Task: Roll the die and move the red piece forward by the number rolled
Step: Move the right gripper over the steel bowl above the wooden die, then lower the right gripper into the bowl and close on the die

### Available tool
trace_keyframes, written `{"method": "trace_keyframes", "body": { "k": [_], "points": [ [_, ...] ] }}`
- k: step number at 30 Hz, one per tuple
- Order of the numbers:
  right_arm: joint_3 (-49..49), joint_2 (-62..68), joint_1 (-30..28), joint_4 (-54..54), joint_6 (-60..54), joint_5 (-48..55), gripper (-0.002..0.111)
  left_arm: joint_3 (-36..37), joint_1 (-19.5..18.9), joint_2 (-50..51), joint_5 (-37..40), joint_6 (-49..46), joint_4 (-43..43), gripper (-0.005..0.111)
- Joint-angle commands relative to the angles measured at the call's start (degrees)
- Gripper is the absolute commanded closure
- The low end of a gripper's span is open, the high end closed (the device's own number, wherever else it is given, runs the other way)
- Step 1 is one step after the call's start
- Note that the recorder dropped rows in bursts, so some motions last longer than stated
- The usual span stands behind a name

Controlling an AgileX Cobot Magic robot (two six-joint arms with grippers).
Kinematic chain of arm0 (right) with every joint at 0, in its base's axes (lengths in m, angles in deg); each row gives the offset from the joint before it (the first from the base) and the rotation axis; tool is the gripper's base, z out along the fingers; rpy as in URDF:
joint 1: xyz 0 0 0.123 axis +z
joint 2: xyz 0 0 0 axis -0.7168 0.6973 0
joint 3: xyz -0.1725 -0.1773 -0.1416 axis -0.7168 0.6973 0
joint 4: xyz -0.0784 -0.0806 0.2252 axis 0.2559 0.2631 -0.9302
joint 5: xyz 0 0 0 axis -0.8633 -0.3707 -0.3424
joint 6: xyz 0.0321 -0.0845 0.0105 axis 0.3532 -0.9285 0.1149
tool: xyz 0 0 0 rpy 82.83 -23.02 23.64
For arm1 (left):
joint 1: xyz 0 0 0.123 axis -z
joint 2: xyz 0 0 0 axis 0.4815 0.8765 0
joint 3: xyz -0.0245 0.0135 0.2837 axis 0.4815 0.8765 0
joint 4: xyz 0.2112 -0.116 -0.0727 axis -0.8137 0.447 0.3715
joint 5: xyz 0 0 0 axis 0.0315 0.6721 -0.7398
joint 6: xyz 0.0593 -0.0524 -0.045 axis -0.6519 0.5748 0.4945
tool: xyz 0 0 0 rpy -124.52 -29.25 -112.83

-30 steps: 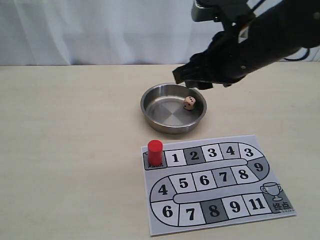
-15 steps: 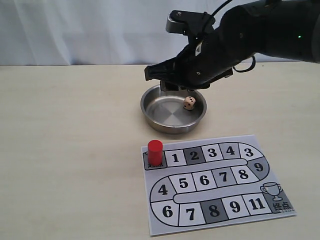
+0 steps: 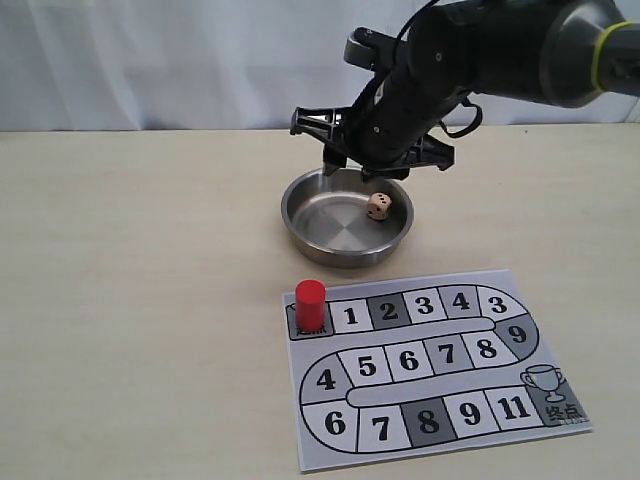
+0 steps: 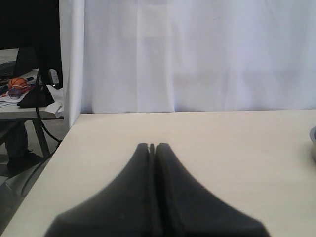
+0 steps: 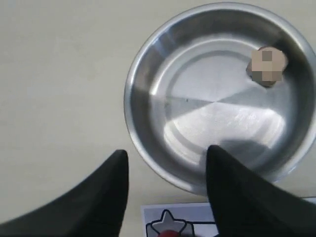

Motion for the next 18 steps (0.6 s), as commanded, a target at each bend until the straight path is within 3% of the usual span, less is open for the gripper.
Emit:
{"method": "trace_keyframes", "body": {
  "k": [1, 18],
  "points": [
    [-3.4, 3.6, -1.9, 1.3, 4.5, 2.3, 0.048, -0.3, 0.0, -0.1, -0.4, 0.1, 0.1, 0.107],
    [-12.7, 15.4, -5.4, 2.0, 8.9, 2.7, 0.046, -0.3, 0.0, -0.1, -0.3, 0.1, 0.1, 0.107]
  ]
}}
